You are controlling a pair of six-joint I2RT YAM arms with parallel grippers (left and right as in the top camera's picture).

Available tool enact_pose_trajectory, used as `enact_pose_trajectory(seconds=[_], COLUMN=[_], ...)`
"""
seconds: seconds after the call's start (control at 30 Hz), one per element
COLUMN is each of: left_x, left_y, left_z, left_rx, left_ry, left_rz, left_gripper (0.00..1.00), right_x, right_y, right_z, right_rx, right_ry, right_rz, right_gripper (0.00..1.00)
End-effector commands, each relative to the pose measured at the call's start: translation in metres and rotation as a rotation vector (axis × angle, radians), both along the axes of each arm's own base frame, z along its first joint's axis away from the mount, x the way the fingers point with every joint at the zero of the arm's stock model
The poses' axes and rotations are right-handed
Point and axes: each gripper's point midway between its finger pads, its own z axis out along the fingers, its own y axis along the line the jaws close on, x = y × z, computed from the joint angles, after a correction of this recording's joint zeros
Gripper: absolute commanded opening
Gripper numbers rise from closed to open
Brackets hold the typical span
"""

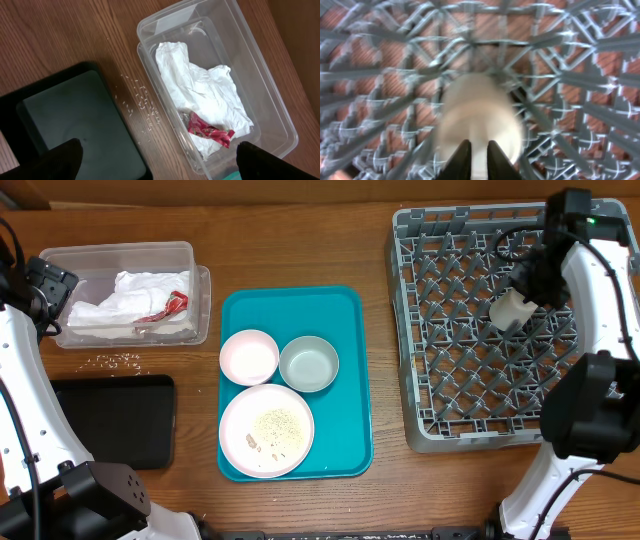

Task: Sort waste into correct bins and load items into the dishwasher
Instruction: 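Release the cup and move the right gripper back to the tray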

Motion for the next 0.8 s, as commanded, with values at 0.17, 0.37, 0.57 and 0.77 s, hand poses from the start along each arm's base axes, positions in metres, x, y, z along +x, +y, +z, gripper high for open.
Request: enact_pose_trajectory(seconds=[0.17,0.37,0.57,0.77], left_x=[0.001,0.001,0.001,0.001], left_y=[0.001,0.001,0.001,0.001], left_z=[-0.003,-0.003,-0.003,-0.003], left_rx=[-0.001,-0.001,-0.001,-0.001], left_ry=[0.006,0.007,0.006,0.007], left_rz=[0.015,0.015,0.014,0.015], left_gripper=[1.0,1.0,1.0,1.0], right_x=[0.006,-0.013,-0.039,-0.055], right_y=[0.119,0.23,0.302,0.344], right_z=[0.087,0.084,0.084,0.075], right_rx=[0.123,0.347,0.371,0.347], right_ry=[-0.221,-0.198,-0.18,-0.168], right_rz=[0.291,0.611,0.787,0.884], right_gripper=[0.72,0.96,1.0,0.97])
